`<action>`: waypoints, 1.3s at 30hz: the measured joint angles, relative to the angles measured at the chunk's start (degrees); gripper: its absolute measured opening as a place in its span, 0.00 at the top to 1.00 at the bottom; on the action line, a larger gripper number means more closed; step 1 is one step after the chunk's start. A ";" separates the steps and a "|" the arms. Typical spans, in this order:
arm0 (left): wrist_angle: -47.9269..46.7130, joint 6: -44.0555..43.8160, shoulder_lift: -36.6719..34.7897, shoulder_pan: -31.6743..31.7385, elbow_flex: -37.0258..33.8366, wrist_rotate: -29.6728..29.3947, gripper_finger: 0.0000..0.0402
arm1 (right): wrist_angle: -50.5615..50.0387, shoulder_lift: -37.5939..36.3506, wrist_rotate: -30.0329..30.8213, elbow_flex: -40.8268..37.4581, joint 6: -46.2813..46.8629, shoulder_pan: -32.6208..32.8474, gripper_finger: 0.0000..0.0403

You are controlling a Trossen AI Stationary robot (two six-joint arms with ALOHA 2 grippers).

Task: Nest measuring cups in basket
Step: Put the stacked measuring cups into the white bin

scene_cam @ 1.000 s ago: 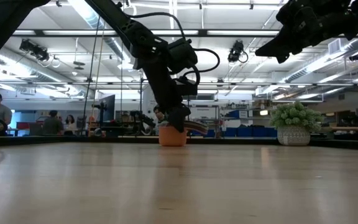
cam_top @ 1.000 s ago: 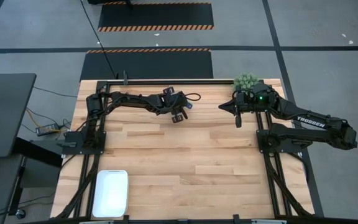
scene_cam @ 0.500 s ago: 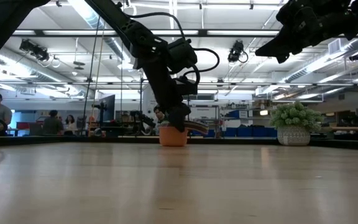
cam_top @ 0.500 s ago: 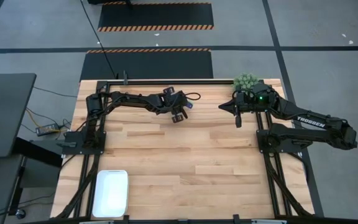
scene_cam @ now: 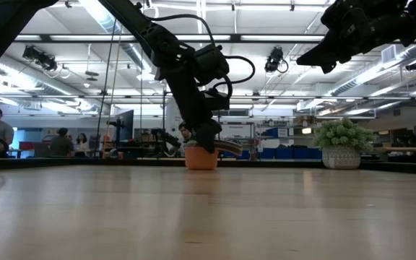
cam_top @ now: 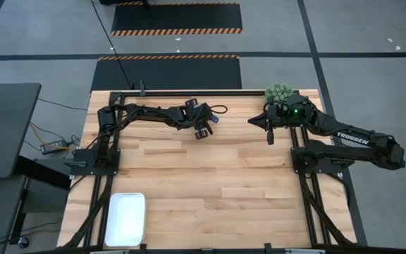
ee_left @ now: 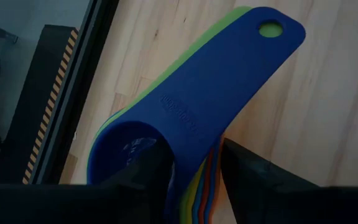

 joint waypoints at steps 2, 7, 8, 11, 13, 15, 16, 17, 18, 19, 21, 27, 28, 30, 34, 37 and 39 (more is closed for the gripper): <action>0.00 0.00 0.00 0.00 0.00 0.02 0.65 | 0.00 -0.01 0.00 0.00 0.00 0.00 0.96; -0.04 0.00 0.00 0.00 0.02 0.02 0.65 | 0.00 -0.01 0.00 0.00 0.01 -0.01 0.96; -0.07 0.00 0.00 0.00 0.04 0.02 0.65 | 0.00 -0.02 0.00 0.00 0.01 0.00 0.96; -0.07 0.06 0.00 0.00 0.04 0.02 0.65 | 0.00 -0.02 0.00 0.00 0.01 -0.02 0.96; -0.10 0.07 0.00 0.00 0.04 0.01 0.68 | 0.00 0.00 0.00 0.00 0.01 -0.01 0.96; -0.27 0.06 -0.01 0.00 0.06 0.06 0.72 | 0.00 -0.02 0.00 0.00 0.02 0.00 0.96; -0.46 0.07 -0.02 -0.02 0.07 0.10 0.74 | 0.00 0.00 0.00 0.00 0.00 -0.02 0.96; -0.64 0.07 -0.03 -0.04 0.09 0.18 0.76 | -0.01 0.00 0.00 0.00 0.01 -0.01 0.96; -0.87 0.07 -0.09 -0.04 0.09 0.20 0.77 | 0.00 0.00 0.00 0.00 0.01 0.00 0.96; -1.07 0.07 -0.13 -0.04 0.11 0.24 0.78 | 0.00 0.00 0.00 0.00 0.00 -0.02 0.96; -1.15 0.04 -0.13 -0.02 0.11 0.24 0.78 | 0.00 0.00 0.00 0.00 0.02 0.00 0.96; -1.29 0.04 -0.13 -0.04 0.11 0.20 0.77 | 0.00 -0.01 0.00 0.00 0.01 -0.01 0.96; -1.29 0.04 -0.13 -0.04 0.11 0.20 0.77 | 0.00 0.00 0.00 0.00 0.00 0.00 0.96; -1.34 0.04 -0.24 -0.02 0.11 0.18 0.77 | 0.00 0.00 0.00 0.00 0.02 -0.02 0.96; -2.38 0.03 -0.85 0.00 0.05 0.26 0.77 | 0.00 0.00 0.00 0.00 0.00 0.00 0.96; -3.13 -0.05 -1.55 0.02 0.00 0.58 0.77 | 0.00 0.00 0.00 0.00 0.00 -0.01 0.96; -3.66 -0.09 -2.05 0.00 -0.02 0.48 0.77 | 0.07 0.00 0.00 0.00 0.00 -0.02 0.96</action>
